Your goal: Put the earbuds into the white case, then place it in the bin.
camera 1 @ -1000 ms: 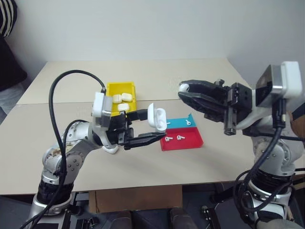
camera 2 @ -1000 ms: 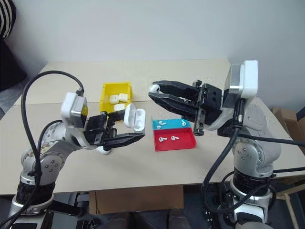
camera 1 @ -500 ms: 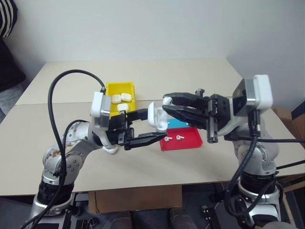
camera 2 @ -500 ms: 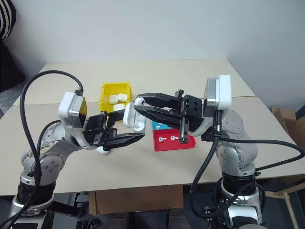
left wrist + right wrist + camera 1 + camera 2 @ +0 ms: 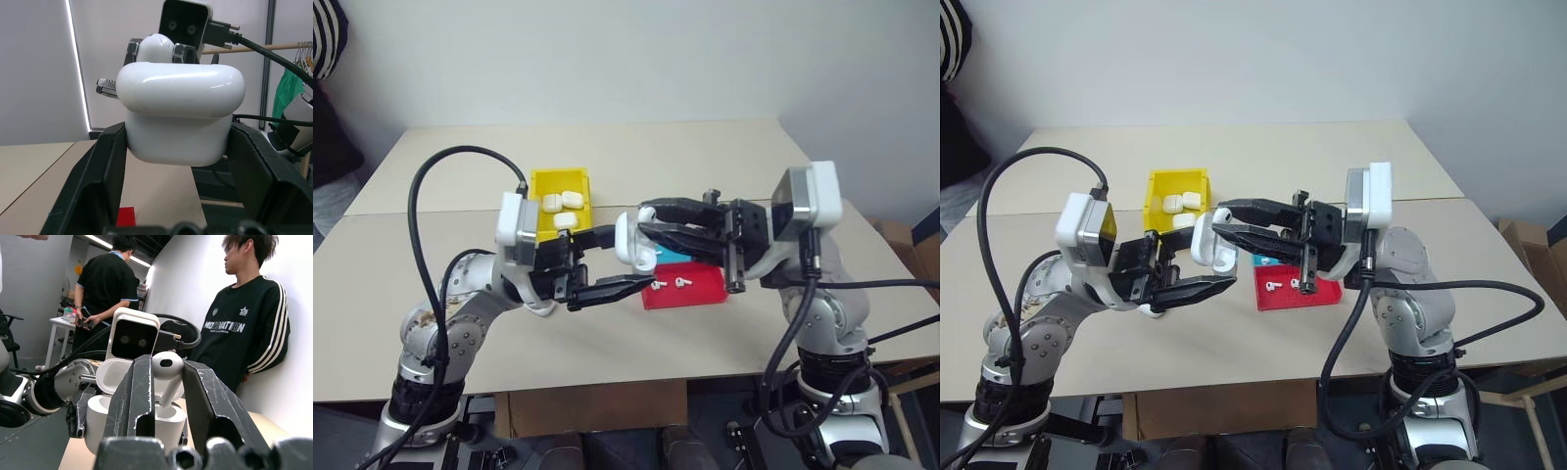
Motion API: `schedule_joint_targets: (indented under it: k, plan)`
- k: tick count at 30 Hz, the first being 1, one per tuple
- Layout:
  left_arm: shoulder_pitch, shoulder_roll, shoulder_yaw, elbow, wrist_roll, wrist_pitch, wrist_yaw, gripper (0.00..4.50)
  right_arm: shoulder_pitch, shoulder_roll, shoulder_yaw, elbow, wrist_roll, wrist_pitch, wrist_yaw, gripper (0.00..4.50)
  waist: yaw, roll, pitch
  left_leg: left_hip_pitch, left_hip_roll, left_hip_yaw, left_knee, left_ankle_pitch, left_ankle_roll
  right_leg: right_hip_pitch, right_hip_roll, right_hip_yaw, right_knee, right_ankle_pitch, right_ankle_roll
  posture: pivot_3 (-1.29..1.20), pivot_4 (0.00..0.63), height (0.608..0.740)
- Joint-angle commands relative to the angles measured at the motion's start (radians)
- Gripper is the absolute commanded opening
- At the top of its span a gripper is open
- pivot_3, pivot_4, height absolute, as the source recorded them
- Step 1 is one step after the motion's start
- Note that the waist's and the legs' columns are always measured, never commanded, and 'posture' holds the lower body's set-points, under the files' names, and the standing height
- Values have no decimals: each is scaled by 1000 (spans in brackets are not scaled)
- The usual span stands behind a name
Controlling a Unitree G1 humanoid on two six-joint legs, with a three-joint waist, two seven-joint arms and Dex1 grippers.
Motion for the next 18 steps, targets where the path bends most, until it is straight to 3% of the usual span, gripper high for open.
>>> schedule_joint_targets:
  k: [1, 18]
  plan:
    - [-7, 4, 18, -28, -3, -23, -8, 2773, 1, -9, -4, -19, -4, -34, 8, 907, 0, 0, 0, 0, 0, 0, 0, 0, 0, 0, 0, 0, 0, 0, 0, 0, 150, 740]
    - [-11, 2, 13, -21, 12, -25, -16, 2773, 17, -21, 13, 2, -33, -67, 34, 907, 0, 0, 0, 0, 0, 0, 0, 0, 0, 0, 0, 0, 0, -1, 1, 0, 150, 740]
